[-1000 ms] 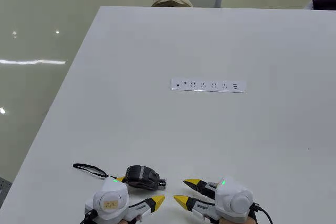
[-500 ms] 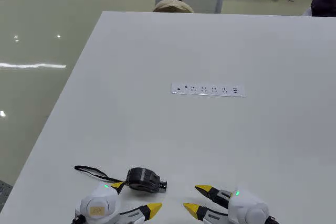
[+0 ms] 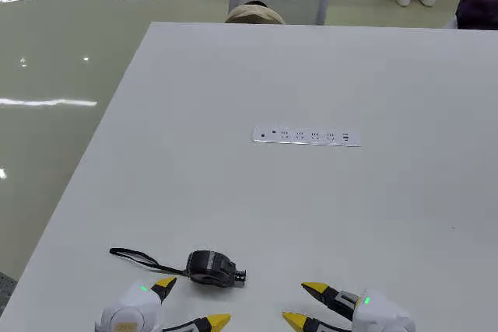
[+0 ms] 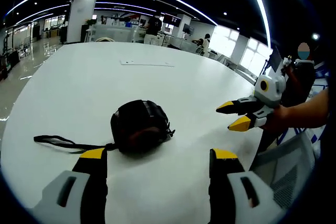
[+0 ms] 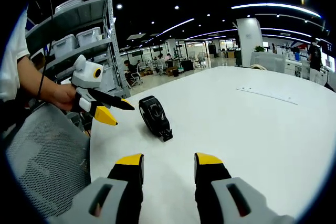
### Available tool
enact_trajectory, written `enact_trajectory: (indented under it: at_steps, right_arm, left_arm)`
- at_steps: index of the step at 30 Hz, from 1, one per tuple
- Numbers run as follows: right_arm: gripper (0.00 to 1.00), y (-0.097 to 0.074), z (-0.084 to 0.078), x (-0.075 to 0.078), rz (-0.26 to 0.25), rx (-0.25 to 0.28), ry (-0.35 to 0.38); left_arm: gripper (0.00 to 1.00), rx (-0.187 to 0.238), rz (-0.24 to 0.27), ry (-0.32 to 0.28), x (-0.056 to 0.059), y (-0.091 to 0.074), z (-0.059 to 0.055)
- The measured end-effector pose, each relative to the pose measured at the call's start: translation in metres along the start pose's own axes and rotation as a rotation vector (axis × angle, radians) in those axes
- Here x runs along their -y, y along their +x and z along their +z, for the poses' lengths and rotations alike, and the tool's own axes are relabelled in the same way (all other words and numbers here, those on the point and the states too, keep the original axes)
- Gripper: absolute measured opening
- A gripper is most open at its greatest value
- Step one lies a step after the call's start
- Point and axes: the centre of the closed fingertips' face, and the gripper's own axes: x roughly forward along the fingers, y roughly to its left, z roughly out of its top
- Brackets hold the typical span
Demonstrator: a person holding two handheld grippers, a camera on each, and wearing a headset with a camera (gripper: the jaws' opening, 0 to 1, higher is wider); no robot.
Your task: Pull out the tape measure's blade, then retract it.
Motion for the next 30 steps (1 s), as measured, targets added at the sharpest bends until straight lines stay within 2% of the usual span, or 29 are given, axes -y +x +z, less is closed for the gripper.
enact_trajectory:
  at_steps: [8,14,18,22,30]
  right_arm:
    - [0.4,-0.011,0.005,-0.002,-0.023,0.016,0.003]
    - [0.42,-0.017,0.009,-0.006,-0.032,0.027,0.007]
    - [0.43,-0.02,0.008,-0.007,-0.032,0.024,0.005]
    - [0.45,-0.026,0.007,-0.008,-0.034,0.027,0.008]
    - [0.46,-0.035,0.005,-0.012,-0.038,0.026,0.011]
  left_arm:
    - [0.78,0.002,-0.016,0.004,-0.005,-0.013,-0.004]
    - [0.77,0.001,-0.007,0.013,-0.013,-0.024,-0.007]
    - [0.78,-0.005,-0.004,0.025,-0.016,-0.031,-0.009]
    - [0.78,0.006,0.0,0.014,-0.02,-0.04,-0.008]
    - [0.79,0.003,0.012,0.027,-0.029,-0.055,-0.015]
